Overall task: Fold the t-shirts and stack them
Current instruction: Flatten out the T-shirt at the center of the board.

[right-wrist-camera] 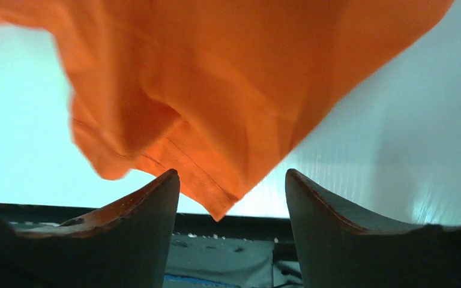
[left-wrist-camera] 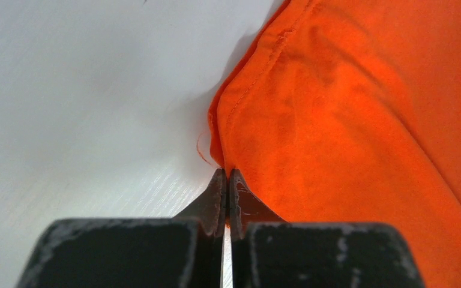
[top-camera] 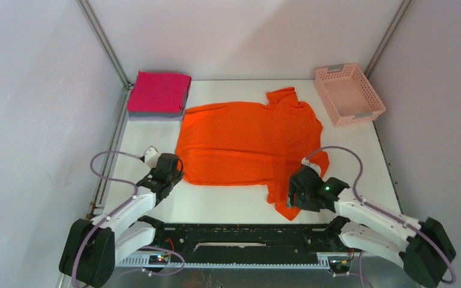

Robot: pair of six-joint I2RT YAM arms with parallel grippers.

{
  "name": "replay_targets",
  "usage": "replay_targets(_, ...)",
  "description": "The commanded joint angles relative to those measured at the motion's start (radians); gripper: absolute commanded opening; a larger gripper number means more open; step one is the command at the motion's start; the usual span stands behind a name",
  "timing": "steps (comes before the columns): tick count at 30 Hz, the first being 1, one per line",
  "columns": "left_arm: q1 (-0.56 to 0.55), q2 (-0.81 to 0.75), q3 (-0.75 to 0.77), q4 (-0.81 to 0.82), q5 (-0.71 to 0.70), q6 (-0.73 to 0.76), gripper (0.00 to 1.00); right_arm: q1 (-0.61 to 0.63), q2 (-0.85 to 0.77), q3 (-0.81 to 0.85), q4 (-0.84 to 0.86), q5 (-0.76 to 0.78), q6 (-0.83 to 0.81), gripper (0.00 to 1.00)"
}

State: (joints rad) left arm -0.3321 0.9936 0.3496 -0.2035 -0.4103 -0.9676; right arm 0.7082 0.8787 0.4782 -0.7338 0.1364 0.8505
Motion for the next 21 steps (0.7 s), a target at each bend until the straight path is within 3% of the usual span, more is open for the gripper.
replay_targets(1, 0.002, -0.030, -0.033, 0.022, -0.003, 0.020, 0.00, 0.109, 0.120, 0.037, -0.067, 0.003, 0.131, 0.65)
replay_targets(6, 0.002, -0.032, -0.035, 0.022, -0.008, 0.020, 0.00, 0.170, 0.186, 0.049, 0.036, -0.041, 0.133, 0.56)
replay_targets(12, 0.002, -0.036, -0.028, 0.010, -0.015, 0.024, 0.00, 0.227, 0.188, 0.161, -0.128, 0.076, 0.088, 0.55)
replay_targets(21, 0.002, -0.028, -0.025, 0.001, -0.019, 0.026, 0.00, 0.334, 0.353, 0.245, -0.099, 0.138, -0.002, 0.53)
